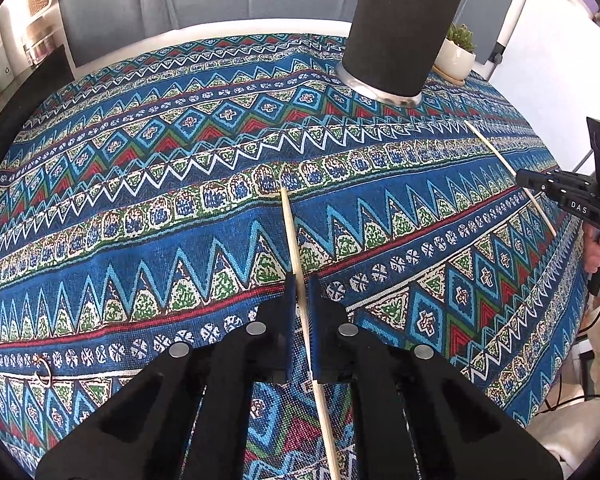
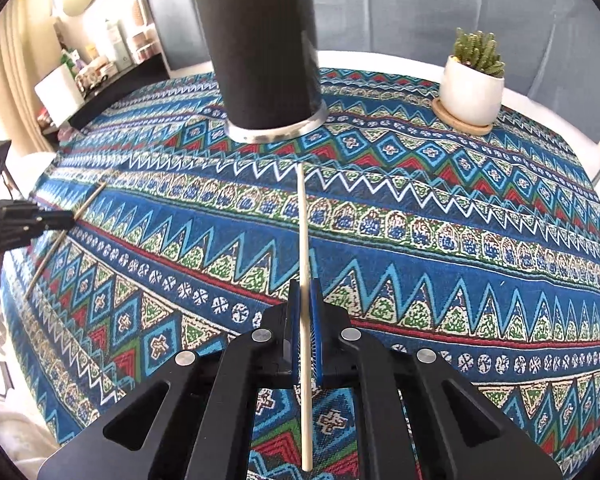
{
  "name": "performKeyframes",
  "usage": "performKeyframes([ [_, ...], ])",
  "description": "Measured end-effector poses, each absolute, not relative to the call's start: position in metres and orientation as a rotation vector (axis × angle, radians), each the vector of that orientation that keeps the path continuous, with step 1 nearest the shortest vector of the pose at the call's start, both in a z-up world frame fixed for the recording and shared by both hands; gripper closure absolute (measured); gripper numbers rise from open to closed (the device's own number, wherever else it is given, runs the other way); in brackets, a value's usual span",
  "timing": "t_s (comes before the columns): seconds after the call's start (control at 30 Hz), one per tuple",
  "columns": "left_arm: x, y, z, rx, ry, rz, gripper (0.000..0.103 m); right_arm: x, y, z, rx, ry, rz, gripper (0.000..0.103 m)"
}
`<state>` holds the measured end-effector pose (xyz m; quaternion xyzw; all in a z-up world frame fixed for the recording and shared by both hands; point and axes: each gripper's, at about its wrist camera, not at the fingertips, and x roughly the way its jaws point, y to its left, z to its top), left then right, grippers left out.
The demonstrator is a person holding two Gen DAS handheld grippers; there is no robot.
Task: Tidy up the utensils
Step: 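Lift both held sticks up above the black holder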
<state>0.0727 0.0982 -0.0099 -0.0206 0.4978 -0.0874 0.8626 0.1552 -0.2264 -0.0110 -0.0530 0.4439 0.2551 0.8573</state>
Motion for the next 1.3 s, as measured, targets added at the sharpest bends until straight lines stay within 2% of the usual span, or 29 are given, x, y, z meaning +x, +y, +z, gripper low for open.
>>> performKeyframes([
  [0.23, 0.069, 0.086, 0.008, -0.048, 0.960, -0.224, 0.098, 0.154, -0.259, 0.002, 0.007, 0.869, 0.507, 0.098],
  [0.57, 0.073, 0.059, 0.054, 0.068, 0.846, -0.224, 0.098, 0.147, -0.261, 0.034, -0.032, 0.774, 0.509, 0.098],
  [0.97, 0.107, 0.036, 0.120, 0.171, 0.727, -0.266, 0.098, 0.156, -0.247, 0.109, -0.042, 0.633, 0.521, 0.098],
  [1.3, 0.145, 0.030, 0.167, 0.144, 0.587, -0.369, 0.098, 0.183, -0.215, 0.156, -0.028, 0.546, 0.583, 0.098],
])
